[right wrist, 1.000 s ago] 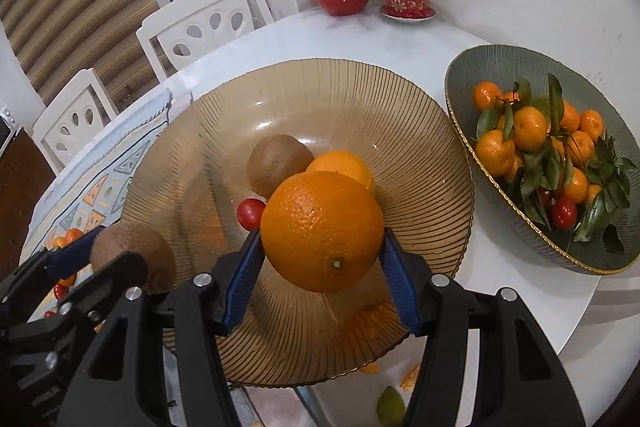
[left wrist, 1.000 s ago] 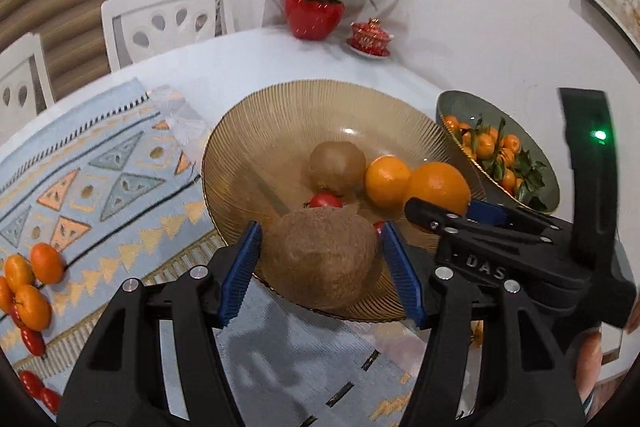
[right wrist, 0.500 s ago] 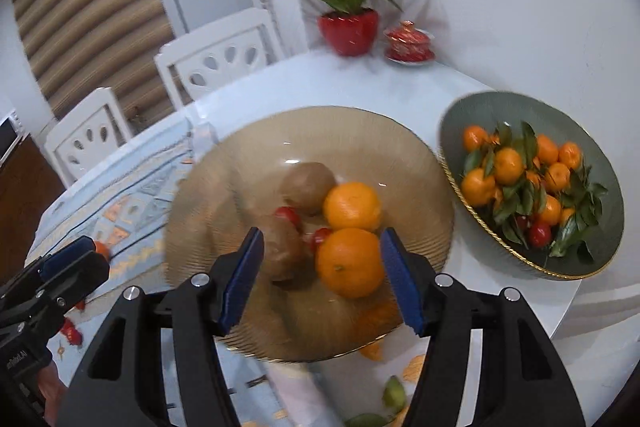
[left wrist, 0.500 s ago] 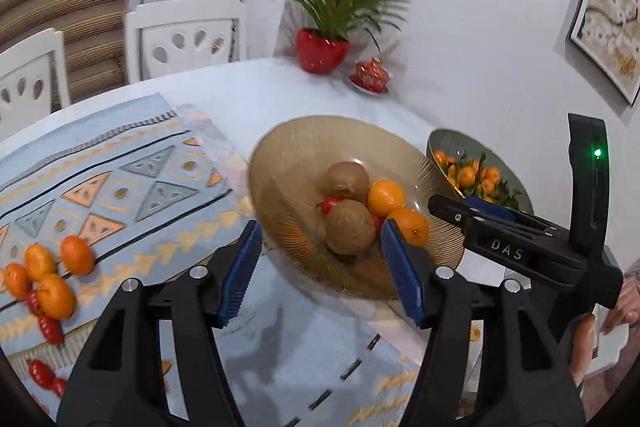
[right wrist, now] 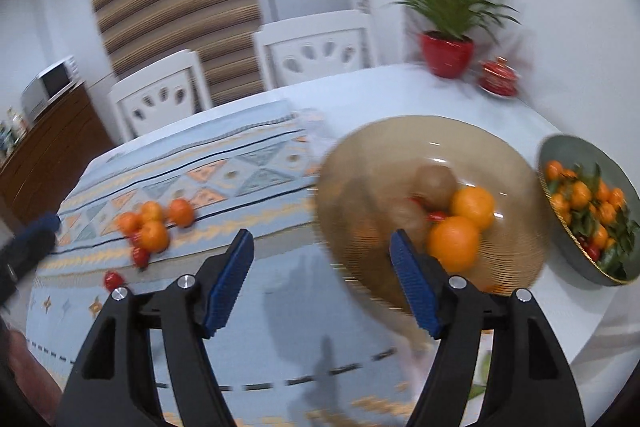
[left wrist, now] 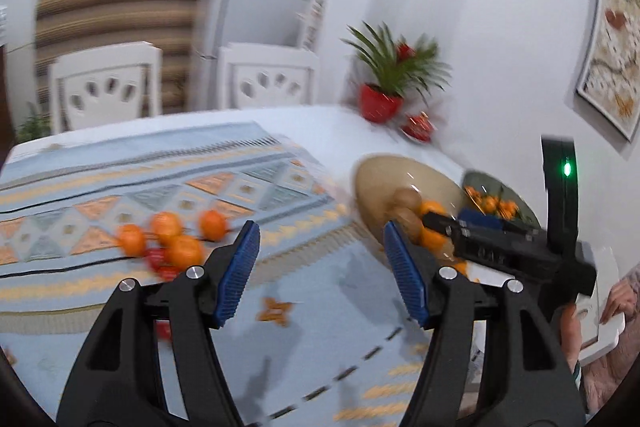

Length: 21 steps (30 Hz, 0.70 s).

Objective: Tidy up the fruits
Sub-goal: 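Move both open tools back toward the remaining tomatoes and mandarins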

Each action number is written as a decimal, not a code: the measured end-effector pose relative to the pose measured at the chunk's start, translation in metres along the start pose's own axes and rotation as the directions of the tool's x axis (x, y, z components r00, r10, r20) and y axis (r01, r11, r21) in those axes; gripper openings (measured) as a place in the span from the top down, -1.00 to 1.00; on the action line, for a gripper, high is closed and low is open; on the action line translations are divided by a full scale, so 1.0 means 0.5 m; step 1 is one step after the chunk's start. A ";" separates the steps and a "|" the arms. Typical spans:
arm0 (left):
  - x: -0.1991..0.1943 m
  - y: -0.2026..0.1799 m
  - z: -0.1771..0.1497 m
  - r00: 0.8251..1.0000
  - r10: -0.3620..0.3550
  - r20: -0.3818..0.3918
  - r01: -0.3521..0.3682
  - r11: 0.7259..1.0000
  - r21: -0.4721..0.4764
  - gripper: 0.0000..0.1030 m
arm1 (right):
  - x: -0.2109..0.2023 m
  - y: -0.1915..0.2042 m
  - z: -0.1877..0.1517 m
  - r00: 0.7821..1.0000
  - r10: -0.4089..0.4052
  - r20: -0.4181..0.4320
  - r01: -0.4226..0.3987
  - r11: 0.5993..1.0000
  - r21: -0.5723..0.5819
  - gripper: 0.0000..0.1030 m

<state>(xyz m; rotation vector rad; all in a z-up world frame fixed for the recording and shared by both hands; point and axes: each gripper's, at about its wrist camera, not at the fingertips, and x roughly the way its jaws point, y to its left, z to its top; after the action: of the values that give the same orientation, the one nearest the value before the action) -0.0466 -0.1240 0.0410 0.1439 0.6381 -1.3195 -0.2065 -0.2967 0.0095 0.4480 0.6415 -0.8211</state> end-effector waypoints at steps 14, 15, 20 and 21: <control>-0.170 0.175 0.007 0.969 0.208 0.137 -0.202 0.978 -0.054 -0.56 | 0.035 0.264 -0.045 0.982 0.180 -0.063 -0.189 0.958 -0.215 -0.36; -0.156 0.193 -0.003 0.971 0.211 0.115 -0.205 0.976 -0.068 -0.56 | 0.047 0.283 -0.056 0.977 0.197 -0.077 -0.210 0.951 -0.229 -0.36; -0.074 0.269 -0.052 0.974 0.228 0.006 -0.226 0.967 -0.121 -0.54 | 0.110 0.355 -0.115 0.955 0.260 -0.145 -0.293 0.909 -0.296 -0.36; -0.060 0.280 -0.060 0.975 0.220 -0.010 -0.220 0.967 -0.132 -0.54 | 0.125 0.374 -0.131 0.954 0.252 -0.159 -0.292 0.900 -0.325 -0.36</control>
<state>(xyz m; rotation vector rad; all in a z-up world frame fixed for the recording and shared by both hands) 0.0700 -0.0478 -0.0037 0.1004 0.6838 -1.0602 -0.0503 -0.1775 -0.0576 0.2558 0.7913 -0.4047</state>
